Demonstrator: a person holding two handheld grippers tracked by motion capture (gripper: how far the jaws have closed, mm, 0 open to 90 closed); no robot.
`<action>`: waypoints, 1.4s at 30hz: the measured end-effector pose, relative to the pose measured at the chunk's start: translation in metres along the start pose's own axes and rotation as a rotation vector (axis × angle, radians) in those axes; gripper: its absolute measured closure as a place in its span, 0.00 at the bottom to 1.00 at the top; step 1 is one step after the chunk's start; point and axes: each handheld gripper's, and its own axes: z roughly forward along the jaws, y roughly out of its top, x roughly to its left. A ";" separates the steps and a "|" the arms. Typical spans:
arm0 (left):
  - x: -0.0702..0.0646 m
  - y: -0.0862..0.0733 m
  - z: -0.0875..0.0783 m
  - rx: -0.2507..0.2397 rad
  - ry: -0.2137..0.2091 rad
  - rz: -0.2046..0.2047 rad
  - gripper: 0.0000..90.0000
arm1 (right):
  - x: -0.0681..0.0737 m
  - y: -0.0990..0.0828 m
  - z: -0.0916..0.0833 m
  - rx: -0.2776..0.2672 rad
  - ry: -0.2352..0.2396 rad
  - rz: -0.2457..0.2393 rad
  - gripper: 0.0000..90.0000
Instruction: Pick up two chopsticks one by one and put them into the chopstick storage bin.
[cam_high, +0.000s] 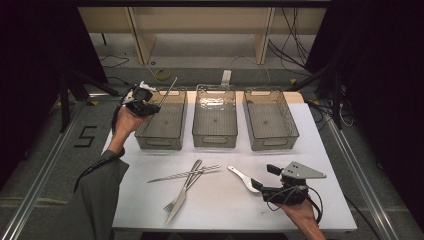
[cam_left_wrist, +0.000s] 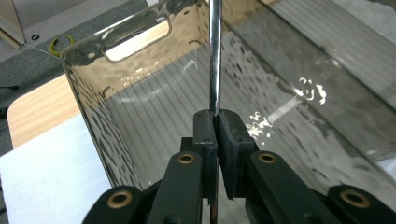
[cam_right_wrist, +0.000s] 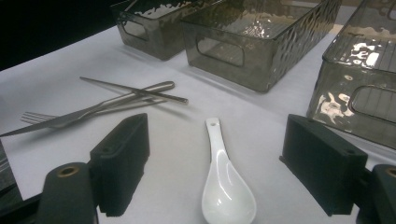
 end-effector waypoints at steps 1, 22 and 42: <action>0.001 -0.002 0.001 -0.006 -0.003 -0.005 0.95 | 0.000 0.000 0.000 0.002 0.000 -0.001 0.27; -0.003 -0.013 0.018 0.039 0.002 -0.014 0.94 | 0.000 0.000 0.000 0.001 0.002 -0.003 0.27; -0.034 -0.019 0.001 0.063 -0.091 -0.005 0.45 | 0.000 0.000 -0.001 -0.002 0.003 0.001 0.27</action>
